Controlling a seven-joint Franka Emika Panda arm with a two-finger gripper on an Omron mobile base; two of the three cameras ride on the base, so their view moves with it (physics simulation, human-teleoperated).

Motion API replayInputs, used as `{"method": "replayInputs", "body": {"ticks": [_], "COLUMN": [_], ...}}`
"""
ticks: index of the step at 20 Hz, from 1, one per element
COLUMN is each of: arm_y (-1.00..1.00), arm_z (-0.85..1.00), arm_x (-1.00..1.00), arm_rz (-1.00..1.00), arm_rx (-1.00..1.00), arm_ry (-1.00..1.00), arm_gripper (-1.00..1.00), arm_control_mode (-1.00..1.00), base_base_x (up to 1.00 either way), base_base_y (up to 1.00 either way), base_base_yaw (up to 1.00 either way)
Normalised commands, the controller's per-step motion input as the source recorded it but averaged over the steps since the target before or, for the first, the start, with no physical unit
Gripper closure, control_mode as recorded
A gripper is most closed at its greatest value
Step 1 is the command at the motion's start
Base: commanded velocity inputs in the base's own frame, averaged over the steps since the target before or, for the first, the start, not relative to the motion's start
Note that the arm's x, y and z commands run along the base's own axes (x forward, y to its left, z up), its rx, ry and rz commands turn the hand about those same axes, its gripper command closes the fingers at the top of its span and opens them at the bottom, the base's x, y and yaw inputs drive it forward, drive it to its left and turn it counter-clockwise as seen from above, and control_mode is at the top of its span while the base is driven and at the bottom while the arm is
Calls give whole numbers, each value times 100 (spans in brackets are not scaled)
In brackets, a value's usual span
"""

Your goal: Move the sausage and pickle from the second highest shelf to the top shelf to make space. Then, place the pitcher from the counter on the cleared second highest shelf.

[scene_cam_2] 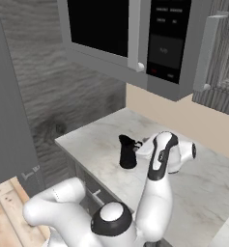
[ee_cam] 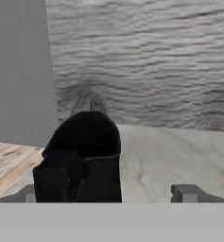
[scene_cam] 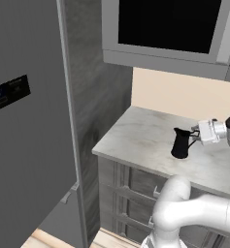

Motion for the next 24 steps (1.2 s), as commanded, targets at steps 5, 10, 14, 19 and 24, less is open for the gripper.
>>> {"method": "replayInputs", "body": {"ticks": [5,10,14,19,24], "arm_y": [1,0,0,0,36], "arm_z": [0,0,0,0,0], "arm_x": [-4,-1,0,0,-27], "arm_rz": [0,0,0,0,3], "arm_rx": [-5,-3,0,0,0], "arm_ry": [11,9,0,0,-1], "arm_gripper": [-100,100,100,100,100], "arm_control_mode": [-100,-100,-100,-100,-100], "base_base_x": [0,0,0,0,0], "base_base_y": [0,0,0,0,0], "base_base_yaw": [0,0,0,0,0]}}
